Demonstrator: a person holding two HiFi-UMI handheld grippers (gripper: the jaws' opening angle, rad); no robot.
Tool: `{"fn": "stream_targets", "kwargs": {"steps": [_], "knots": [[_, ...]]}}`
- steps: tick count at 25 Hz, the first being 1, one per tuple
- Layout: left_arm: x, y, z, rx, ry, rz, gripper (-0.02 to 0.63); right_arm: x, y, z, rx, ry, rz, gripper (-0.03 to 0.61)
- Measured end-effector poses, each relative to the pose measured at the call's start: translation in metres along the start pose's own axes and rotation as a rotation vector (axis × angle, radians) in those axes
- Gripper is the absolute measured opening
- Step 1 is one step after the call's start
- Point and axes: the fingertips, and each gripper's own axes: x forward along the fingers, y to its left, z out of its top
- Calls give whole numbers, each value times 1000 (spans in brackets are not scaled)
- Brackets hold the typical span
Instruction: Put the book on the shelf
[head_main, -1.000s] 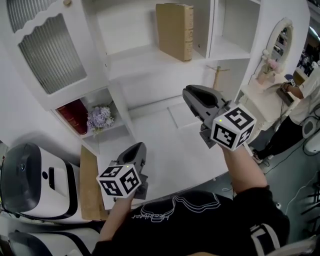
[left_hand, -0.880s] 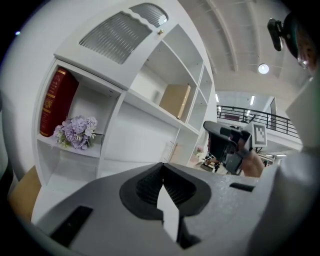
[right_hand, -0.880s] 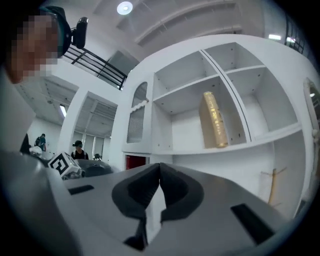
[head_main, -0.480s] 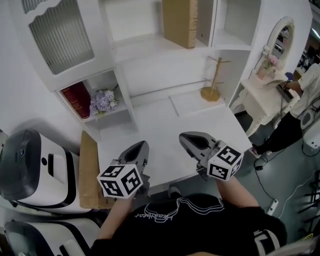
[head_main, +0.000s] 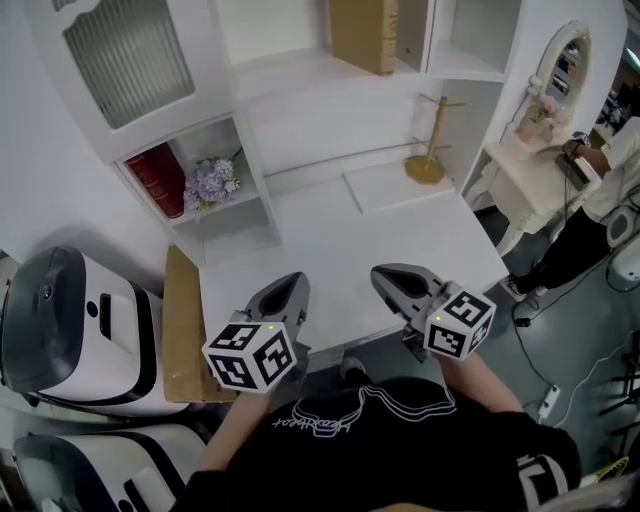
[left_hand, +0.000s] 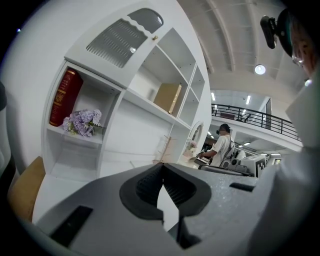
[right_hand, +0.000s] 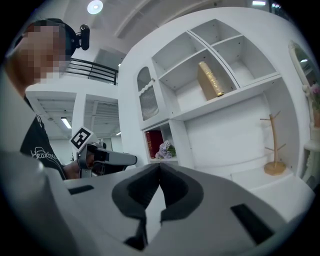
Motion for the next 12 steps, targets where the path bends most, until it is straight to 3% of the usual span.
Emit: {"fn": "stream_targets", "kwargs": {"steps": [12], "knots": [[6,-4,-11,-22,25,-16,2,-1,-3,-7,110,-13,15,6]]}}
